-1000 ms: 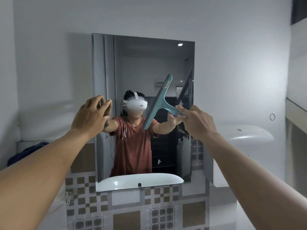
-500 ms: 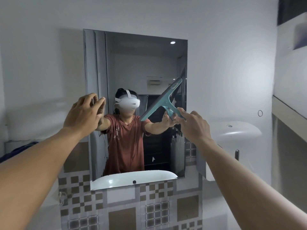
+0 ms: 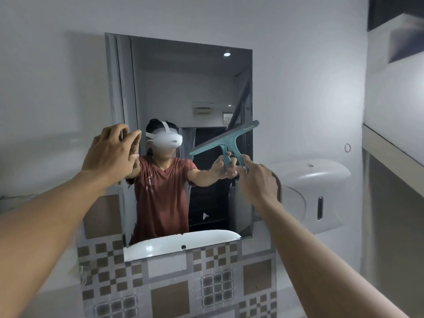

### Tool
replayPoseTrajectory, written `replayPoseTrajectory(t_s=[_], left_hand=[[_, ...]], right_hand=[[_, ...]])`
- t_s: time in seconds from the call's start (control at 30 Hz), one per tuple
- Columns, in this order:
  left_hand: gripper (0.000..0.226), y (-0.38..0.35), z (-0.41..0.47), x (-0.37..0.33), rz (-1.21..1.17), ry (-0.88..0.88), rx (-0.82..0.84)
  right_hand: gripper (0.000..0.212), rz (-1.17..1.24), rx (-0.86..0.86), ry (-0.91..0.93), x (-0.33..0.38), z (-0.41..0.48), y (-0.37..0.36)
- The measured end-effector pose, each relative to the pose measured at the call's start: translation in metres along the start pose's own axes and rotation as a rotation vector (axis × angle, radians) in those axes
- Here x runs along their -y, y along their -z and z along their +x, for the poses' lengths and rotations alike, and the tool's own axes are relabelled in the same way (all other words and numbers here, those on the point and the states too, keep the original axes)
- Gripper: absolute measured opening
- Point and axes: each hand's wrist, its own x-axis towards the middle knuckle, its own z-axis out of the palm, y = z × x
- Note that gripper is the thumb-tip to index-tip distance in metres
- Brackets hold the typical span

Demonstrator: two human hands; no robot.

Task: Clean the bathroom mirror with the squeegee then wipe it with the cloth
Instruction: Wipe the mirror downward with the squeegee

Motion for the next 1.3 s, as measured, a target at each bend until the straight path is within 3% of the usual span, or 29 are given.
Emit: replayPoseTrajectory(t_s=[0.27, 0.57, 0.73, 1.03, 1.2, 1.3], left_hand=[[0.064, 0.016, 0.023, 0.008, 0.043, -0.101, -0.032], [0.07, 0.024, 0.039, 0.018, 0.124, -0.103, 0.029], [0.069, 0.027, 0.036, 0.019, 0.126, -0.104, 0.051], [0.07, 0.025, 0.027, 0.025, 0.109, -0.089, 0.081], [0.071, 0.027, 0.028, 0.024, 0.073, -0.071, 0.102], [0.07, 0.027, 0.027, 0.024, 0.07, -0.065, 0.108]], right_hand=[[0.013, 0.242, -0.009, -0.148, 0.024, -0.041, -0.035], [0.023, 0.598, -0.092, -0.252, 0.074, -0.066, -0.081], [0.018, 0.728, -0.074, -0.292, 0.099, -0.088, -0.096], [0.037, 0.691, 0.018, -0.213, 0.12, -0.121, -0.125], [0.062, 0.609, 0.114, -0.121, 0.123, -0.134, -0.137], [0.061, 0.604, 0.143, -0.117, 0.125, -0.141, -0.141]])
